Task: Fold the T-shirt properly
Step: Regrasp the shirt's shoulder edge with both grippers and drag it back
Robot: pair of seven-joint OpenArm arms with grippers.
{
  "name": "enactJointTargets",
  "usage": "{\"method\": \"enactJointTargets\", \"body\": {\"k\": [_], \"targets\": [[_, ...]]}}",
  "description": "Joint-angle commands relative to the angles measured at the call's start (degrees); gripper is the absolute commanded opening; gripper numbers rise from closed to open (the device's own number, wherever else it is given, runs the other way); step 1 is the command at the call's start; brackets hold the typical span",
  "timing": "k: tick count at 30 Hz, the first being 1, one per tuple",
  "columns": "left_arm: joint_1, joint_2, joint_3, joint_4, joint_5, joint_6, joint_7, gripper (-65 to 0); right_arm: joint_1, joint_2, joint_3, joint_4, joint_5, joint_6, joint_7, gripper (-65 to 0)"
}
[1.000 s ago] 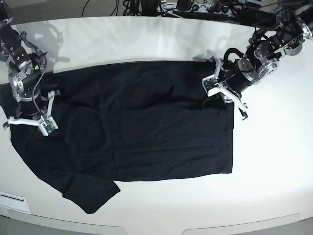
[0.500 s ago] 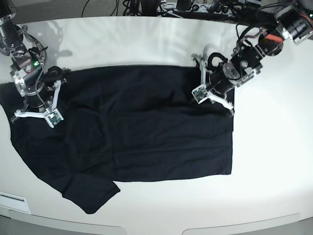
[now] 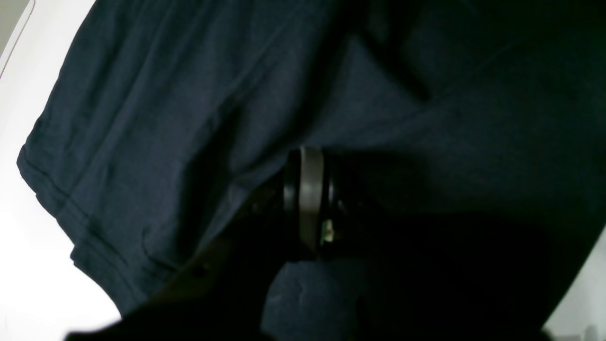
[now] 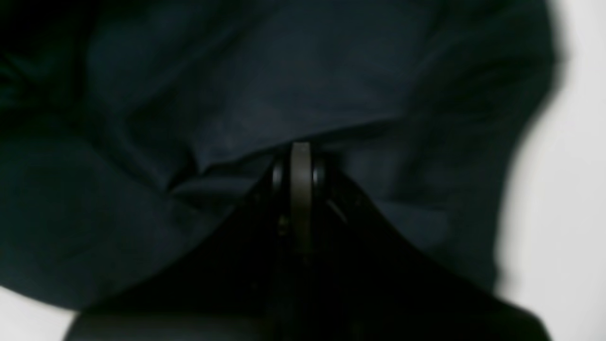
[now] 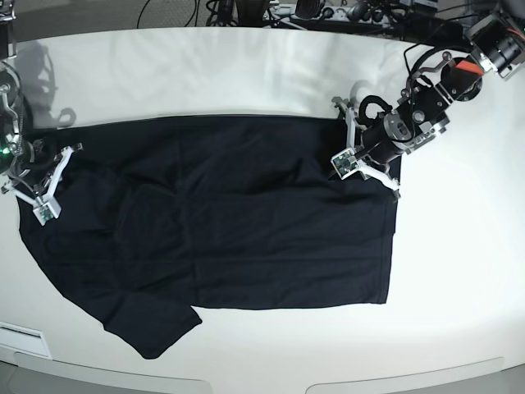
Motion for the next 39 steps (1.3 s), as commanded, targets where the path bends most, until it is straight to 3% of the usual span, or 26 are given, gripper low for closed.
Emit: {"method": "enactJointTargets", "body": {"k": [1, 5, 9, 11, 21, 27, 36, 39], "targets": [[0.3, -1.2, 0.2, -0.5, 0.3, -1.6, 6.3, -65.0, 1.3, 0.7, 0.5, -1.6, -0.3, 0.9, 0.2, -65.0], [0.3, -2.6, 0.2, -0.5, 0.0, -2.3, 6.5, -65.0, 1.1, -0.9, 0.5, -4.7, -0.3, 1.5, -1.4, -65.0], [0.3, -5.0, 0.2, 0.0, -3.7, -7.5, 6.5, -65.0, 0.3, -0.6, 0.5, -3.9, -0.3, -0.9, -4.9, -65.0], [0.5, -6.5, 0.2, 0.5, -4.1, -8.4, 6.5, -65.0, -0.5, -0.5, 0.5, -3.4, -0.3, -1.6, -6.3, -65.0], [2.5, -12.9, 0.2, 6.5, -5.9, -8.4, 6.6, -65.0, -13.2, 0.3, 0.6, 8.6, -0.9, -8.4, -6.3, -65.0], [9.4, -15.9, 0.2, 11.1, -2.8, -8.4, 6.8, -65.0, -21.0, 0.3, 0.7, 15.2, -6.8, -11.8, -6.4, -65.0], [12.9, -20.6, 0.2, 13.9, -1.0, -8.4, 7.0, -65.0, -32.1, 0.2, 6.4, 23.4, -6.4, -12.7, -7.6, -65.0], [12.9, -21.9, 0.2, 16.1, -3.4, -8.4, 8.2, -65.0, -35.2, 0.2, 9.1, 25.5, -6.4, -12.6, -7.6, -65.0]]}}
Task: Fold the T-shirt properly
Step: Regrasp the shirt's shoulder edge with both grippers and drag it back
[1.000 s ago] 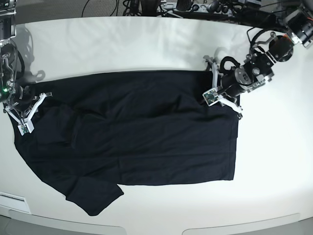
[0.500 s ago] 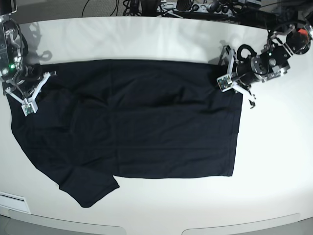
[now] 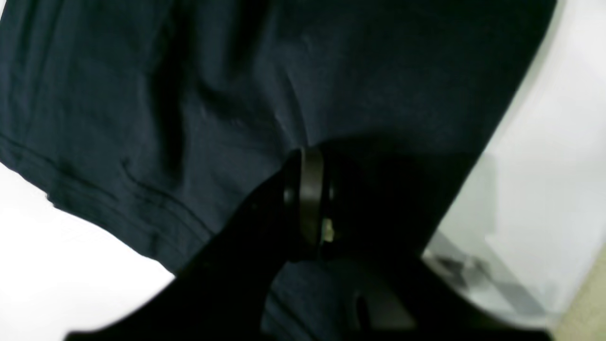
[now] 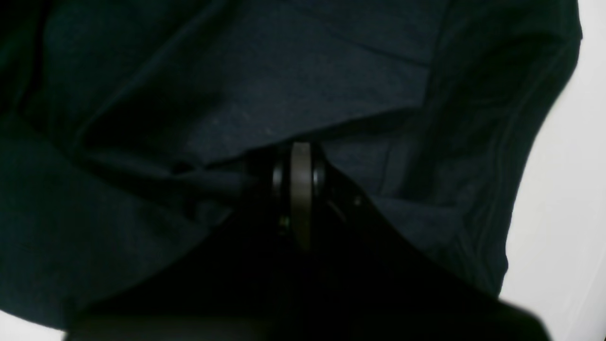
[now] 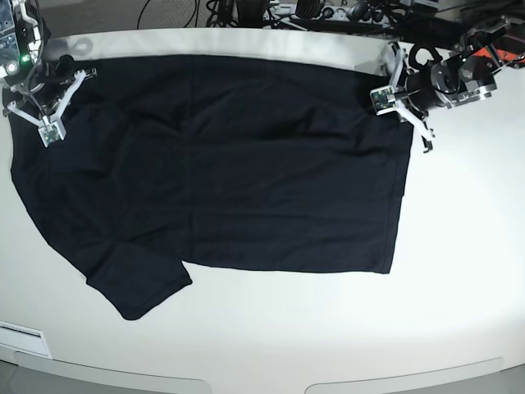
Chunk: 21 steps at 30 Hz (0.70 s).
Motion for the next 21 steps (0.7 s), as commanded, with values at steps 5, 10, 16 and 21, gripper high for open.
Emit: {"method": "enactJointTargets", "body": {"k": [5, 10, 16, 21], "targets": [[2.6, -4.3, 0.3, 4.4, 0.6, -1.5, 4.9, -65.0, -5.4, 0.5, 1.9, 2.3, 0.4, 0.8, -4.2, -65.0], [4.6, -6.2, 0.3, 5.6, 3.1, 0.3, 5.1, -65.0, -7.2, 0.0, 1.9, 3.8, 0.0, 0.8, -4.3, -65.0], [4.5, -6.2, 0.3, 6.5, 6.2, 5.4, 5.1, -65.0, -6.8, -0.3, 1.9, 6.0, -5.7, -1.2, -3.8, -65.0], [4.5, -6.2, 0.3, 10.3, 8.0, 12.6, 5.3, -65.0, -6.8, -0.2, 1.9, 10.0, -12.8, -4.2, -3.6, -65.0]]}}
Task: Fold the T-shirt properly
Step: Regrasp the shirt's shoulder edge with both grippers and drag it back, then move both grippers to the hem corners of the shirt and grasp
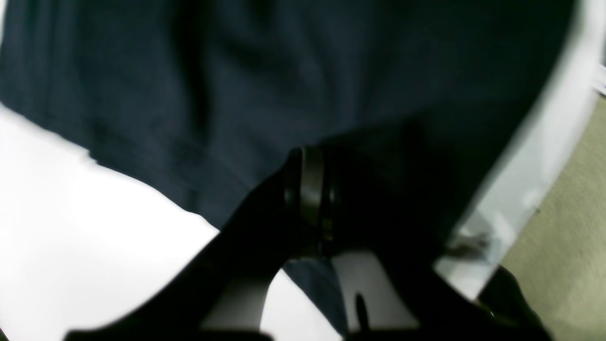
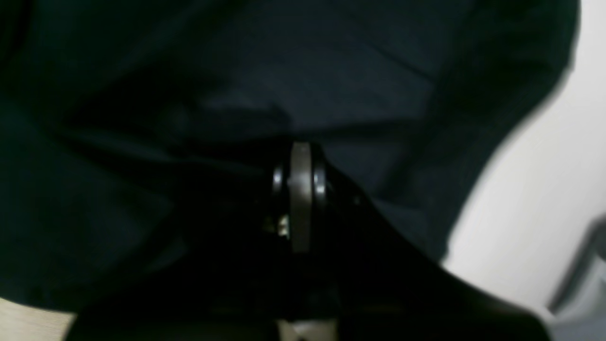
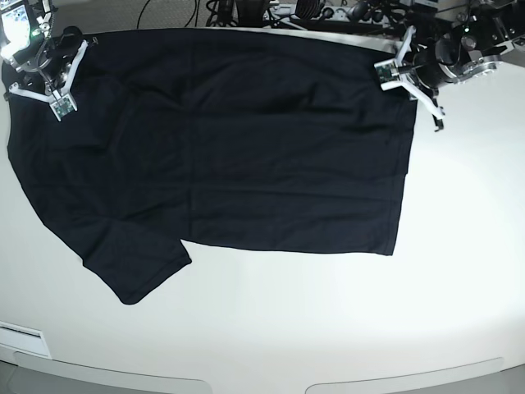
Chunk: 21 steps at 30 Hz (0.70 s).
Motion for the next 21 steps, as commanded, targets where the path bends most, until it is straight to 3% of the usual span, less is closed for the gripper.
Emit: {"method": "enactJointTargets", "body": {"k": [1, 5, 10, 14, 18, 21], "targets": [[-0.3, -1.0, -0.4, 2.0, 0.3, 1.0, -1.2, -65.0, 0.1, 0.9, 0.5, 2.3, -1.1, -0.3, 0.9, -65.0], [-0.3, -1.0, -0.4, 5.5, 0.3, 3.8, -1.2, -65.0, 1.3, 0.9, 0.5, 6.5, -5.6, -2.4, 1.1, -64.7], [-1.2, -0.8, -1.8, 8.2, 6.0, 15.5, -1.2, -65.0, 2.8, 0.9, 0.8, 9.2, -10.0, -6.1, 2.6, -64.7], [-5.0, 2.6, -10.4, 5.8, 4.4, 21.1, -1.2, -65.0, 3.1, 0.9, 0.8, 9.1, -9.7, -7.9, 5.2, -64.7], [-9.0, 9.9, -23.3, -4.8, -4.0, 21.2, -4.0, -65.0, 3.1, 0.9, 0.8, 9.1, -9.6, -8.0, 5.4, -64.7], [-13.8, 18.1, -32.5, -17.9, -14.1, 14.7, -6.4, -65.0, 3.1, 0.9, 0.8, 9.1, -9.6, -9.2, 5.4, -64.7]]}}
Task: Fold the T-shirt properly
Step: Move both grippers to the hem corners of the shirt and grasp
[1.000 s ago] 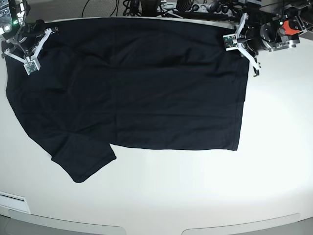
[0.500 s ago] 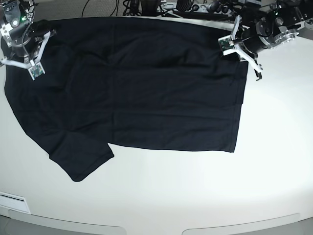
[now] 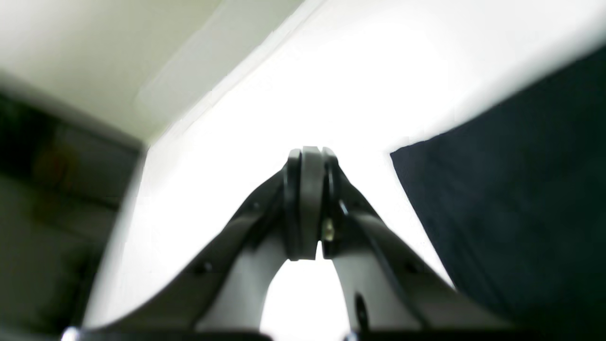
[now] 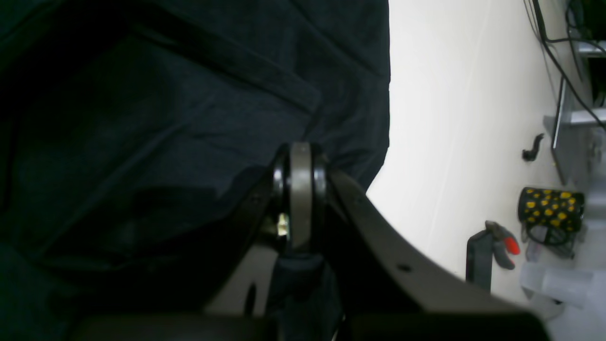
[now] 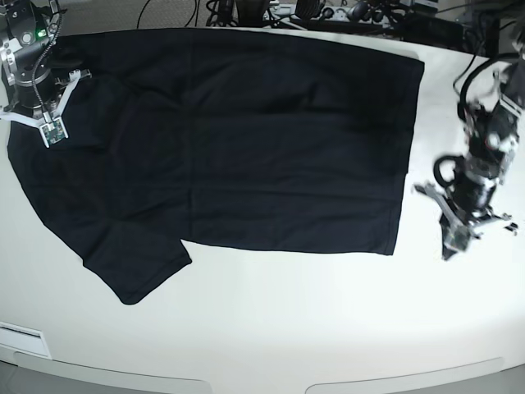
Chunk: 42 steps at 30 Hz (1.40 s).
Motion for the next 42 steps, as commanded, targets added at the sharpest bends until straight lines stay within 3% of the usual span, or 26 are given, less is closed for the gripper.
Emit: {"method": "enactJointTargets", "body": {"k": [1, 2, 5, 6, 9, 10, 13, 14, 19, 26, 28, 31, 33, 37, 42], "targets": [[-3.0, 1.2, -3.3, -3.8, -3.1, -2.3, -1.1, -65.0, 0.1, 0.9, 0.6, 0.9, -0.6, -0.8, 0.9, -64.7], [-4.8, 3.7, -5.9, -8.9, -7.6, -6.4, -1.0, -65.0, 0.1, 0.9, 0.6, 0.9, -0.6, -0.8, 0.9, -64.7], [-10.4, 9.7, -12.3, -25.4, -21.9, -24.3, 0.3, -65.0, 0.1, 0.9, 0.6, 0.9, -0.6, -0.8, 0.9, -64.7], [-12.5, 11.0, -13.5, -31.1, -25.6, -28.4, 1.8, -65.0, 0.1, 0.9, 0.6, 0.9, -0.5, -0.8, 0.9, -64.7], [-18.8, 14.2, -14.3, -46.7, -33.7, -31.9, 5.4, -65.0, 0.1, 0.9, 0.6, 0.9, -0.6, -0.7, 0.9, -64.7], [-20.8, 15.2, -14.3, -51.3, -34.9, -33.6, 6.8, -61.1, 0.1, 0.9, 0.6, 0.9, -0.6, -0.7, 0.9, -64.7], [-25.6, 18.1, -14.3, -62.2, -40.0, -41.4, 14.1, -34.3, 0.1, 0.9, 0.6, 0.9, -0.6, -0.7, 0.9, -64.7], [-27.1, 19.3, -14.3, -64.7, -41.2, -42.7, 16.9, -33.1, 0.1, 0.9, 0.6, 0.9, -0.6, -0.8, 1.0, -64.7], [-31.5, 24.7, -12.8, -70.2, -41.6, -43.2, 22.7, -33.4, 0.2, 0.9, 0.6, 0.9, -0.7, -0.8, 1.5, -64.7], [-31.9, 29.8, -5.6, -70.1, -42.4, -42.5, 30.4, -34.1, 2.0, 0.9, 0.6, 0.9, -0.7, -0.6, 1.5, -64.7], [-31.9, 30.4, -4.5, -70.1, -42.4, -42.5, 30.6, -40.1, 3.2, 0.9, 0.6, 0.9, -0.7, -0.5, 1.6, -64.7], [-31.9, 30.3, -4.3, -70.1, -42.4, -39.6, 30.6, -63.2, 5.4, 0.9, 0.6, 0.9, -0.6, -0.3, 2.3, -64.7], [-31.9, 30.0, -4.3, -70.1, -42.2, -38.7, 30.5, -65.0, 7.3, 0.9, 0.6, 0.8, -0.5, -0.1, 4.1, -64.7], [-31.9, 29.8, -4.4, -70.1, -40.4, -38.9, 30.6, -65.0, 14.6, 0.9, 0.6, -0.9, 2.0, 2.8, 8.2, -64.6], [-31.9, 29.8, -4.3, -70.1, -39.6, -38.9, 30.6, -65.0, 30.2, 0.7, 0.6, -11.9, 15.4, 9.8, 11.3, -64.5]]}}
